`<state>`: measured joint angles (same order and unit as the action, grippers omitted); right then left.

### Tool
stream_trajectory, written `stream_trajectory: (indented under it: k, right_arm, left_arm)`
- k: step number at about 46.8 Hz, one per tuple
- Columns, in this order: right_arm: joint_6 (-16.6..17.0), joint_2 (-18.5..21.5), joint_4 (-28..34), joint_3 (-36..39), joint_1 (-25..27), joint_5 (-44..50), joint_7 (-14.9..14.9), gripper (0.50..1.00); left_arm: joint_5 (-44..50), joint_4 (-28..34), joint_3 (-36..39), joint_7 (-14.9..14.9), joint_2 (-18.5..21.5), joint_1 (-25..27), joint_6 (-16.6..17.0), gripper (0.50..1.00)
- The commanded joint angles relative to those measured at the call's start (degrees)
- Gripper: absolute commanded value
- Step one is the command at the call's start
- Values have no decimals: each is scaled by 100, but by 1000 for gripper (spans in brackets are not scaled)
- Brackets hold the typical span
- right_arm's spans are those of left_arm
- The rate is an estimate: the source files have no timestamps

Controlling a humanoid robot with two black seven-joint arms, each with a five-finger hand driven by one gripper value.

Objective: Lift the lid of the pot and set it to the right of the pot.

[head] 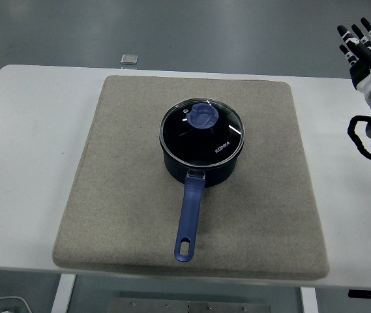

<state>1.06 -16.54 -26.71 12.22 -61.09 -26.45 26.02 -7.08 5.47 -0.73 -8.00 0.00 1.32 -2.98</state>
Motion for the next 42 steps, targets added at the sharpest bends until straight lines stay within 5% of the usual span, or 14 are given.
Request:
stream_trajectory:
  k: [1,42]
  right_arm:
    - [-10,1,-1,0,1,0,-1,917]
    - [-142,-7,8,17,-34,-9,8,917]
  left_arm:
    - [5,-2,-6,0,0,-18,0,1000]
    - [-3,7,3,0,0,-44,0,1000]
